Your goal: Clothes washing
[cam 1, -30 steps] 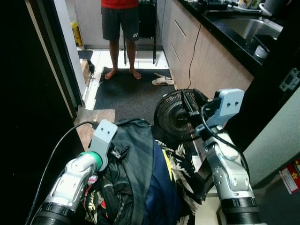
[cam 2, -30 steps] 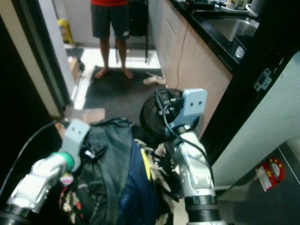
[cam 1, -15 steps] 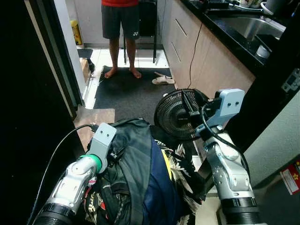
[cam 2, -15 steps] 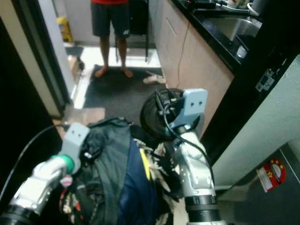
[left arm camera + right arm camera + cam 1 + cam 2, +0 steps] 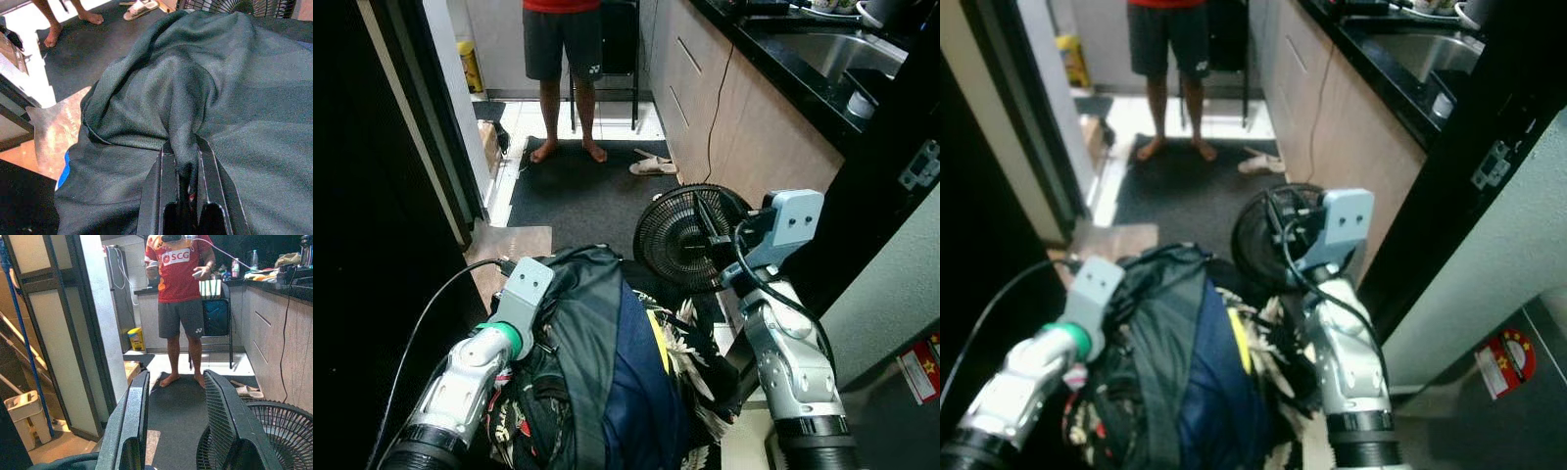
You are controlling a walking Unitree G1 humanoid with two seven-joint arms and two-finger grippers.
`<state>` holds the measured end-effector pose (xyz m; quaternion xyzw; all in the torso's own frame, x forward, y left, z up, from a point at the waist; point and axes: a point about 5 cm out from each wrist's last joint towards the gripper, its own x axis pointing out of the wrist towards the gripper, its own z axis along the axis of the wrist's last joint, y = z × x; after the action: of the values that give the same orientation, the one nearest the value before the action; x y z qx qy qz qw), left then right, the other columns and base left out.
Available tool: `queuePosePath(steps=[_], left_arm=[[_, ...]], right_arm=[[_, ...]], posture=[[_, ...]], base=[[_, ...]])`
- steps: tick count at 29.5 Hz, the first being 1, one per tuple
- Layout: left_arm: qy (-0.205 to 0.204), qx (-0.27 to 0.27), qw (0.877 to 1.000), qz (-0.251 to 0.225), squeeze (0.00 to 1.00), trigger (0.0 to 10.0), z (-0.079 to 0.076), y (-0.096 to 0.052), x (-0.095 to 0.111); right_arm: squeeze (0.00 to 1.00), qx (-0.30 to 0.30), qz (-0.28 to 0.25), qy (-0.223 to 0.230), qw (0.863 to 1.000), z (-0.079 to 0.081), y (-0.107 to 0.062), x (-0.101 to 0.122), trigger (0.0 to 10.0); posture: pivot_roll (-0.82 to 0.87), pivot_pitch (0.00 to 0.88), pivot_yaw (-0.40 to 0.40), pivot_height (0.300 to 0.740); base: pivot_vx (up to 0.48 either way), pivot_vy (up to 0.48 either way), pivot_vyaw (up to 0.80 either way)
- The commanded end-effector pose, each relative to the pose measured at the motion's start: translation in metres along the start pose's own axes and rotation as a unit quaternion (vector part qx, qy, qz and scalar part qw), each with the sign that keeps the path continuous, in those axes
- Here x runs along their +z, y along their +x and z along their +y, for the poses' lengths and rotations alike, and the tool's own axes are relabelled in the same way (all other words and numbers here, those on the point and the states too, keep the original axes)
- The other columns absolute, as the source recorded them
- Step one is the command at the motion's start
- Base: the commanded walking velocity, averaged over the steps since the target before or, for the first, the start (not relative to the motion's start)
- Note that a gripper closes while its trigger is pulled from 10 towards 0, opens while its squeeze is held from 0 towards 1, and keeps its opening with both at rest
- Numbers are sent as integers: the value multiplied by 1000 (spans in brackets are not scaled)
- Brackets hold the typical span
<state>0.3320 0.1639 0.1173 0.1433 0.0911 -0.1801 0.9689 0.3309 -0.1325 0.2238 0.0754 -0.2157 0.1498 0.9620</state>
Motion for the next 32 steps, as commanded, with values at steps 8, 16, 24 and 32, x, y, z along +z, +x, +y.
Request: queuePosePath(steps=[8,16,24,32], left_arm=[[6,36,999,-10,0,0,12,-2,5],[5,60,993,-101,0,10000,19,-4,46],[-36,65,955,-287,0,10000,23,-23,138],[-53,16,917,-394,0,10000,12,-44,204]], right_arm=[[0,-1,-3,2,1000,2,-1,-1,10000],[0,1,0,8,1000,4,-2,-4,10000],[0,7,-2,8,1000,5,2,-2,10000],[0,5,-12,8,1000,5,4,3,10000]], posture=[[-51,75,36,740],[-25,74,23,740],[-23,75,15,740],[-20,73,14,740]], base=[[0,0,0],[0,0,0],[0,0,0],[0,0,0]])
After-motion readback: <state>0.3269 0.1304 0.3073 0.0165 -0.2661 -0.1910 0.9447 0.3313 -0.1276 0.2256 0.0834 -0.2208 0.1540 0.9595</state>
